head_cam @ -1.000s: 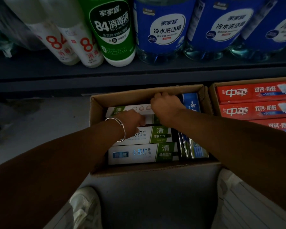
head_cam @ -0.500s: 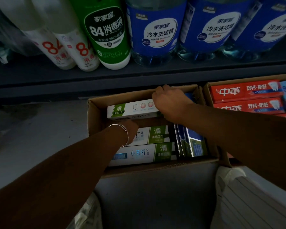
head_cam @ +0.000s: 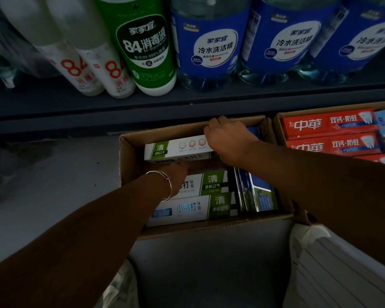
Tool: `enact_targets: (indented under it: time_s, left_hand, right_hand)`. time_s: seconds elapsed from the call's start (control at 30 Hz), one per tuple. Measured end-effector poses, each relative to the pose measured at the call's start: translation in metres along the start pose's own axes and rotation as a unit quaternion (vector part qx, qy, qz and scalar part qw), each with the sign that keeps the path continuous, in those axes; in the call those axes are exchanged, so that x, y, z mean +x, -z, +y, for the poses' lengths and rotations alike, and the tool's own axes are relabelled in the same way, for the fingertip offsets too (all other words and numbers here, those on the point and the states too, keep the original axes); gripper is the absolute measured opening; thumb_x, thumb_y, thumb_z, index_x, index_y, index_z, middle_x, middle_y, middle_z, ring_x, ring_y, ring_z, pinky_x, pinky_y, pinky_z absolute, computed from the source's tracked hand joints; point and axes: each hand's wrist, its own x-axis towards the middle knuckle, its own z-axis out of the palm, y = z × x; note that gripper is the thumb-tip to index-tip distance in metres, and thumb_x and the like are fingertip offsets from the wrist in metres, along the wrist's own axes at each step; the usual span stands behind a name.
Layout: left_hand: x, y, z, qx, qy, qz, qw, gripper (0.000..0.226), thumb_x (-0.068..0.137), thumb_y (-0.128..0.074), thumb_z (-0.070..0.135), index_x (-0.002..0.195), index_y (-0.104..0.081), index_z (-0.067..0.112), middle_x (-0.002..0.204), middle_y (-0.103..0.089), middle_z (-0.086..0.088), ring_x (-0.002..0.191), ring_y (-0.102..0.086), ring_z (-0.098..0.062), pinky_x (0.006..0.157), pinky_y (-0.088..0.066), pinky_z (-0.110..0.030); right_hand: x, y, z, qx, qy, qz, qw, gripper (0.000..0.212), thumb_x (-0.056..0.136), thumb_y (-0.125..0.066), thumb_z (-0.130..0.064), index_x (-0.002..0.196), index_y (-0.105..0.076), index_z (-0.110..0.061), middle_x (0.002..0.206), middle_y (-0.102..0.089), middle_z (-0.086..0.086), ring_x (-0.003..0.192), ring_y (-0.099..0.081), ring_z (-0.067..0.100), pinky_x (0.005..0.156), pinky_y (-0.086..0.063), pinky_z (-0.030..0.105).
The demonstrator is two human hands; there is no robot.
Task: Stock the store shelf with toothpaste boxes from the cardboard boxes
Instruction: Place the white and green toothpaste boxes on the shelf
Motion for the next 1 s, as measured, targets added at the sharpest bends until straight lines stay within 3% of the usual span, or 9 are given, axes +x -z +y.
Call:
enact_targets:
  time_s: [0.2, 0.4, 0.47, 0.57, 0.7, 1.0]
  left_hand:
    - [-0.003, 0.003, -0.001, 0.006, -0.004, 0.002, 1.000, 0.036, 0.094, -0.045, 0.006, 0.129, -0.038, 0.006, 0.123, -0.055, -0.014, 0.109, -0.058, -0.026, 0.093, -0.048, -0.032]
    - [-0.006, 0.003, 0.003, 0.128, 0.016, -0.006, 0.992, 0.052, 0.084, -0.066, 0.025, 0.130, -0.045, 0.011, 0.132, -0.050, -0.009, 0.125, -0.046, -0.028, 0.105, -0.036, -0.042]
    - [-0.010, -0.001, 0.006, 0.158, 0.006, -0.011, 0.987, 0.046, 0.084, -0.066, 0.025, 0.126, -0.051, 0.013, 0.129, -0.053, -0.007, 0.121, -0.049, -0.026, 0.102, -0.042, -0.040]
    - [-0.015, -0.003, 0.008, 0.130, 0.001, 0.004, 0.992, 0.043, 0.085, -0.064, 0.020, 0.125, -0.051, 0.012, 0.130, -0.052, -0.008, 0.122, -0.048, -0.025, 0.099, -0.046, -0.039]
    - [-0.021, 0.012, 0.010, 0.137, -0.014, 0.001, 0.991, 0.056, 0.080, -0.068, 0.031, 0.127, -0.045, 0.012, 0.135, -0.047, -0.008, 0.126, -0.041, -0.024, 0.104, -0.041, -0.037]
    - [-0.055, 0.067, 0.009, 0.153, -0.065, -0.020, 0.986, 0.064, 0.076, -0.071, 0.036, 0.131, -0.043, 0.018, 0.132, -0.049, -0.006, 0.117, -0.052, -0.022, 0.093, -0.048, -0.033]
  right_hand:
    - [0.001, 0.001, -0.001, -0.002, 0.002, -0.007, 1.000, 0.054, 0.085, -0.064, -0.018, 0.131, -0.040, -0.004, 0.128, -0.044, 0.015, 0.115, -0.045, 0.027, 0.080, -0.044, 0.035]
    - [0.002, 0.002, 0.000, 0.002, 0.004, -0.007, 1.000, 0.050, 0.088, -0.060, -0.020, 0.131, -0.040, -0.004, 0.128, -0.044, 0.016, 0.115, -0.044, 0.028, 0.079, -0.044, 0.035]
    - [0.002, 0.002, 0.000, 0.007, 0.005, -0.008, 1.000, 0.051, 0.088, -0.060, -0.020, 0.132, -0.040, -0.004, 0.128, -0.044, 0.016, 0.115, -0.044, 0.028, 0.083, -0.044, 0.035]
    - [0.001, 0.004, 0.000, 0.011, 0.005, -0.013, 1.000, 0.051, 0.087, -0.061, -0.020, 0.131, -0.040, -0.004, 0.128, -0.044, 0.016, 0.115, -0.045, 0.028, 0.087, -0.044, 0.036]
    - [-0.004, 0.010, 0.000, 0.016, 0.004, -0.018, 1.000, 0.052, 0.085, -0.063, -0.018, 0.131, -0.041, -0.006, 0.129, -0.045, 0.015, 0.115, -0.045, 0.027, 0.087, -0.044, 0.036]
    - [-0.022, 0.047, 0.008, 0.004, 0.010, -0.004, 1.000, 0.056, 0.083, -0.067, -0.018, 0.132, -0.042, -0.007, 0.131, -0.045, 0.013, 0.120, -0.045, 0.027, 0.091, -0.044, 0.038]
